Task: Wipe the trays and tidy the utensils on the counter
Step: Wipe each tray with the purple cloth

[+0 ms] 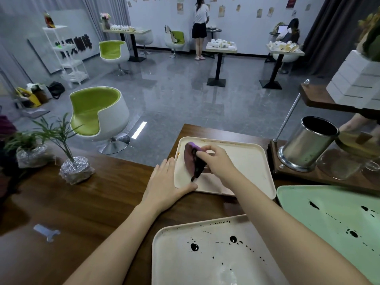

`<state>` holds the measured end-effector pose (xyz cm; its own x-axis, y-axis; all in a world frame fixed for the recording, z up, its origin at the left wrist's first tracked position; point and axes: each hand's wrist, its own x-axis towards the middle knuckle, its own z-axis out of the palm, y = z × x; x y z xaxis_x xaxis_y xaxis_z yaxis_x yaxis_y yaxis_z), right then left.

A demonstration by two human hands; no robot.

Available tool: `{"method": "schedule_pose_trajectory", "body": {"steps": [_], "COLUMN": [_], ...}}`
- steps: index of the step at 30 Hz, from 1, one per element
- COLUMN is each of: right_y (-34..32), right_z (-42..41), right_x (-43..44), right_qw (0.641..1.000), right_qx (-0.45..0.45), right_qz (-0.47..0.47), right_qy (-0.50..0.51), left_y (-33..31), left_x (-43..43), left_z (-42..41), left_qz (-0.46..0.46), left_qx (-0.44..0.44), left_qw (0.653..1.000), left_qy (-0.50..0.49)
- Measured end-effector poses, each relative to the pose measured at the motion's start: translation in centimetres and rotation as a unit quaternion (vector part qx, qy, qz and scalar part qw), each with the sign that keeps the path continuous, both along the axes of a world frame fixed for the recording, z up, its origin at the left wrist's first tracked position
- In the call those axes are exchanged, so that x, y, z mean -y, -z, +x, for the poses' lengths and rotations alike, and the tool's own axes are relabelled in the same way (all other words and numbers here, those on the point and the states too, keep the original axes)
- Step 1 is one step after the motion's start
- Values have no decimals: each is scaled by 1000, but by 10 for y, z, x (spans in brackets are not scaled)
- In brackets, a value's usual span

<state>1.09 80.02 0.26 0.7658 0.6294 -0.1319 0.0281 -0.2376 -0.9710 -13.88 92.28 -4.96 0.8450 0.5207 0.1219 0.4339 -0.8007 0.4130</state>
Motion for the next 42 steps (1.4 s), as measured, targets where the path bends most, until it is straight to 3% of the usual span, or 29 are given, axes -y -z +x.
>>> {"method": "schedule_pose_trajectory", "body": {"steps": [1, 4, 7, 9, 11, 14, 18, 23, 30, 36, 42], "right_y": [0, 5, 8, 15, 21, 25, 22, 19, 21, 18, 24], "right_z": [2, 7, 8, 8, 9, 12, 18, 14, -4, -9, -17], "right_x": [1, 9, 12, 12, 12, 10, -14, -70, -29, -23, -14], "right_qw": [1000, 972, 940, 891, 846, 838, 831, 846, 810, 810, 816], "right_qx": [-7, 175, 319, 433, 483, 465, 476, 457, 498, 504, 497], "right_qz": [-20, -151, -118, -133, -201, -258, -245, -259, -230, -210, -200], "right_qy": [6, 31, 40, -33, -103, -122, -150, -96, -209, -215, -217], "left_y": [-2, -4, -5, -4, -3, -3, -4, -2, -1, -20, -28], "left_x": [1, 3, 3, 3, 2, 3, 3, 0, 0, 11, 14], "left_z": [-1, -2, -3, -2, -2, 0, -1, -1, 0, -5, -9], "left_qz": [-7, -12, -7, -3, 3, 1, -5, -16, -19, -111, -141], "left_qx": [0, -9, -6, -3, -6, -9, -20, -27, -19, 45, 68], "left_qw": [1000, 1000, 1000, 1000, 1000, 1000, 1000, 999, 1000, 992, 987], "left_qy": [-2, -2, 3, 5, 4, 8, 10, 10, 12, -28, -31]}}
